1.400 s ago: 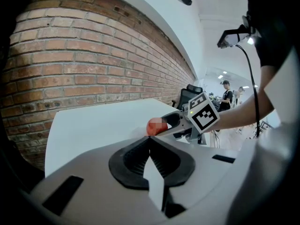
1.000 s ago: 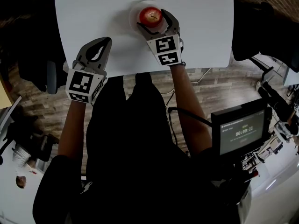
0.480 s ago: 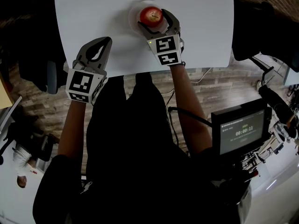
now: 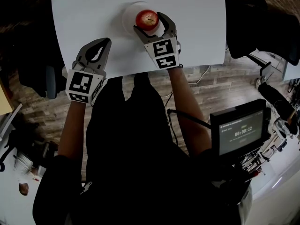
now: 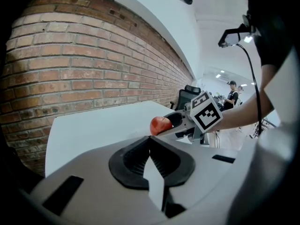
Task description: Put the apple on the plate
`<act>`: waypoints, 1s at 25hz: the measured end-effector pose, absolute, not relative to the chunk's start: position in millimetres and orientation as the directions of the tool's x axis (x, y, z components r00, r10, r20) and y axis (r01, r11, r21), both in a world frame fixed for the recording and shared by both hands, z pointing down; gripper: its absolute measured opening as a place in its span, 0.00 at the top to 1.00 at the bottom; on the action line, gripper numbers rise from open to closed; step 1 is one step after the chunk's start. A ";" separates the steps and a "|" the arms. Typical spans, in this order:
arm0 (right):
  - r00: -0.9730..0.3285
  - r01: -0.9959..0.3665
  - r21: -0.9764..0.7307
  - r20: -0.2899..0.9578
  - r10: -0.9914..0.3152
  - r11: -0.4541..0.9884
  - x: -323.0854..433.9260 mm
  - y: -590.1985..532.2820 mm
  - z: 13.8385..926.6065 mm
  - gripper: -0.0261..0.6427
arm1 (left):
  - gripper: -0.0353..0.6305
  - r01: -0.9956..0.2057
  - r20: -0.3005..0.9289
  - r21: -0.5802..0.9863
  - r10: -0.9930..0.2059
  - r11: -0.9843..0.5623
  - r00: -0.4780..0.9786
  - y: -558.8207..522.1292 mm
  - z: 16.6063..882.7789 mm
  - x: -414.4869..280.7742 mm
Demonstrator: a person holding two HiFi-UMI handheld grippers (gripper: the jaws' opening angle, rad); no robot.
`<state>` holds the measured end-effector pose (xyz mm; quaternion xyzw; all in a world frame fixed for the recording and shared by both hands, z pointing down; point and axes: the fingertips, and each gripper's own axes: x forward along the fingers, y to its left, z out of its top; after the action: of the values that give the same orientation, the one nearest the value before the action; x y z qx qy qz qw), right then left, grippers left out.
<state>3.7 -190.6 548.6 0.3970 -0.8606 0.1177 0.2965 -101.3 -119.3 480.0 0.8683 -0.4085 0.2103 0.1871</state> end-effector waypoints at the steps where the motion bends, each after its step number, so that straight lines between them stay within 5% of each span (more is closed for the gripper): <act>1: -0.512 -0.753 0.029 0.601 -0.614 0.657 3.7 -190.5 547.8 0.39 | 0.94 -0.786 0.515 0.152 -0.631 -0.599 0.580 -121.3 480.6 -100.0; 25: -0.524 -0.782 0.046 0.491 -0.696 0.621 23.2 -142.9 462.9 0.39 | 0.94 -0.756 0.446 0.082 -0.655 -0.650 0.611 -98.4 432.8 -70.0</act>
<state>23.2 -142.9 462.9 0.4257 -0.8682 0.0905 0.2384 -70.0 -98.4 432.8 0.8876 -0.3972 0.1921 0.1320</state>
